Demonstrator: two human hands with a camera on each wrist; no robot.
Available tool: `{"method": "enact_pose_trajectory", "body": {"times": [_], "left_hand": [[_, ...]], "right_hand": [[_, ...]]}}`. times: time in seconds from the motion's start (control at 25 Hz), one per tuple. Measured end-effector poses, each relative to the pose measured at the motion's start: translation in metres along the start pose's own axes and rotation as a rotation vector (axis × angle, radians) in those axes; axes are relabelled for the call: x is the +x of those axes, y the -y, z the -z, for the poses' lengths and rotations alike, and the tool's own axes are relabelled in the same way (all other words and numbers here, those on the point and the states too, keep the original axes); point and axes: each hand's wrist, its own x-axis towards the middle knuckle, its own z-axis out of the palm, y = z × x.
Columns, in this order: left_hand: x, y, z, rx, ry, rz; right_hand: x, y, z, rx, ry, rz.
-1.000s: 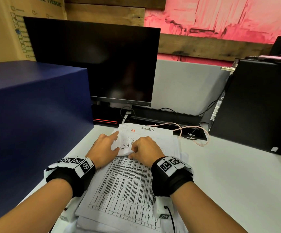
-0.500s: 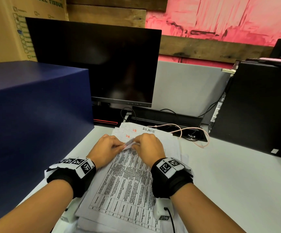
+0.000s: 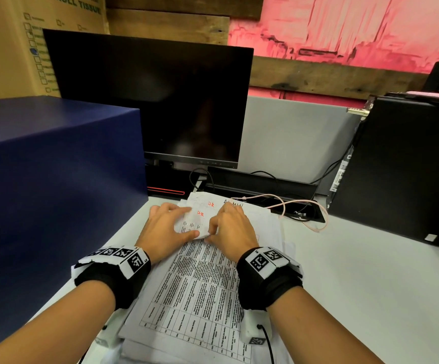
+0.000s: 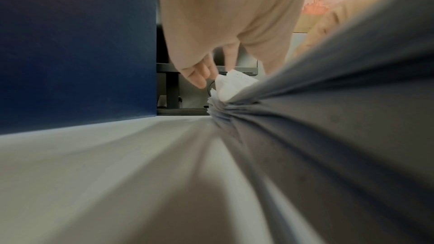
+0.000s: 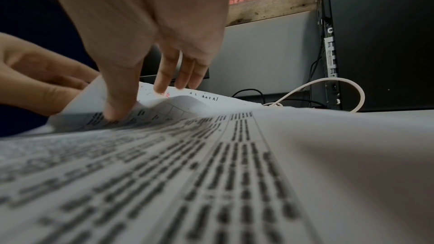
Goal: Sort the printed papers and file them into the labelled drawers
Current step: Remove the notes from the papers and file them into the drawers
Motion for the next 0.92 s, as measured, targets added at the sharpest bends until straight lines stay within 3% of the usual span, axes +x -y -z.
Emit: {"method": "enact_pose_trajectory", "body": {"times": [0.16, 0.52, 0.64, 0.76, 0.92], "left_hand": [[0.0001, -0.0037, 0.0015, -0.009, 0.001, 0.028], [0.0040, 0.0028, 0.0016, -0.088, -0.247, -0.013], [0.0031, 0.0007, 0.0028, -0.153, -0.223, 0.001], [0.0024, -0.0013, 0.0034, -0.082, -0.154, -0.046], [0.0004, -0.0035, 0.0040, -0.136, -0.183, -0.116]], "right_hand": [[0.0003, 0.0015, 0.0005, 0.019, 0.115, -0.036], [-0.0004, 0.0011, 0.0006, 0.067, 0.105, -0.050], [-0.0001, 0.0013, 0.0003, 0.079, 0.097, -0.057], [-0.0002, 0.0009, -0.0008, 0.080, 0.085, -0.055], [-0.0001, -0.0001, -0.0015, 0.086, 0.057, -0.044]]}}
